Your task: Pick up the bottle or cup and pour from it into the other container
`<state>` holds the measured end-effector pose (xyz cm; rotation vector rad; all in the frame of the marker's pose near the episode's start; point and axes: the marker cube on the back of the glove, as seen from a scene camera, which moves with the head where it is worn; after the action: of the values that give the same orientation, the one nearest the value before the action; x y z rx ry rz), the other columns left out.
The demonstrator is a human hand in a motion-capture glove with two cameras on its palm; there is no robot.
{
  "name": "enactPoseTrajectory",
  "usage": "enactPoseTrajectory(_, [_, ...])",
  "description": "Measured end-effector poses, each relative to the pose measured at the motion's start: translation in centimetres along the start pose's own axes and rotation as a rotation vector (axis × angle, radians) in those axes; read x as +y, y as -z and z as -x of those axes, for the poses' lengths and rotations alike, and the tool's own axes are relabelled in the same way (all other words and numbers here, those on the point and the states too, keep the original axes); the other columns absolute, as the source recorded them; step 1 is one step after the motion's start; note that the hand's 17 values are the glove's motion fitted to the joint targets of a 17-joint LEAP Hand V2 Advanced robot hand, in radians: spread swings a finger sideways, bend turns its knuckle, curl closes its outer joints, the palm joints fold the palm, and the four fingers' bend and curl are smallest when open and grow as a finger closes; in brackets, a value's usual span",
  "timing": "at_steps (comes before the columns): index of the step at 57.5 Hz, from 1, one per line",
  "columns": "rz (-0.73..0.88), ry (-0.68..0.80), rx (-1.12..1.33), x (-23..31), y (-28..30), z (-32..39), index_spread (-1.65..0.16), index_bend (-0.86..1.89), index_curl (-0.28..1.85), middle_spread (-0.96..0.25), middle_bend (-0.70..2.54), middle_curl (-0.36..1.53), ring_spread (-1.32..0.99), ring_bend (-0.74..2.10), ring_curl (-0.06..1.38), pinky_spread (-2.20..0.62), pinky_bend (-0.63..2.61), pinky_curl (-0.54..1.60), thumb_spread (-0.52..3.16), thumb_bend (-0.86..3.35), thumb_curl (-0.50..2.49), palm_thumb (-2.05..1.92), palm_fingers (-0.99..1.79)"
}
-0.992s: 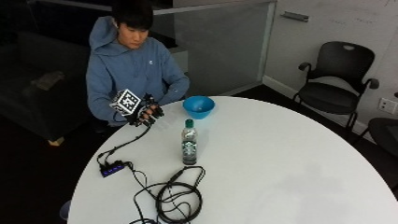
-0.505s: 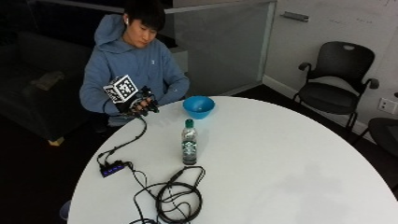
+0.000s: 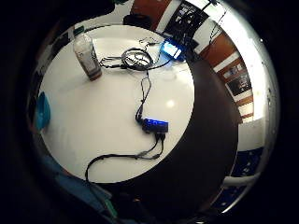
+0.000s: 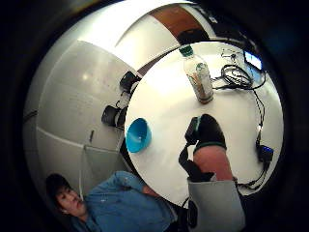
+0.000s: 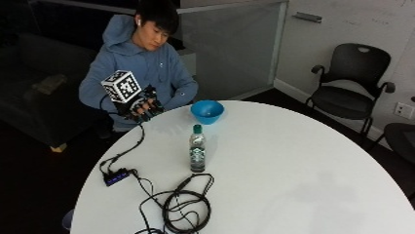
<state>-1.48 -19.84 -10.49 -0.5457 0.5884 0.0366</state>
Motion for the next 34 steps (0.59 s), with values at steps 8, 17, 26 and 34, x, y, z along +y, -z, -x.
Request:
enactPoseTrajectory(8, [0.036,-0.031,-0.055,-2.0,0.0,-0.7,-0.3,0.11,0.3,0.04,0.18,0.27,0.14,0.39,0.35,0.24,0.49,0.29,1.0,-0.04,0.58,0.73,0.23])
enactPoseTrajectory(17, [0.077,-0.051,-0.154,-4.0,-1.4,-1.4,-0.3,0.12,0.27,0.04,0.18,0.28,0.15,0.43,0.34,0.26,0.51,0.29,1.0,-0.04,0.55,0.67,0.18])
enactPoseTrajectory(26, [0.101,-0.083,-0.268,-5.8,-3.1,-1.9,-0.29,0.13,0.25,0.06,0.19,0.29,0.17,0.46,0.34,0.26,0.53,0.29,0.99,-0.04,0.51,0.63,0.13])
enactPoseTrajectory(34, [0.117,-0.145,-0.409,-7.0,-4.9,-1.9,-0.28,0.12,0.24,0.07,0.19,0.29,0.17,0.48,0.34,0.26,0.56,0.29,0.98,-0.03,0.49,0.62,0.11])
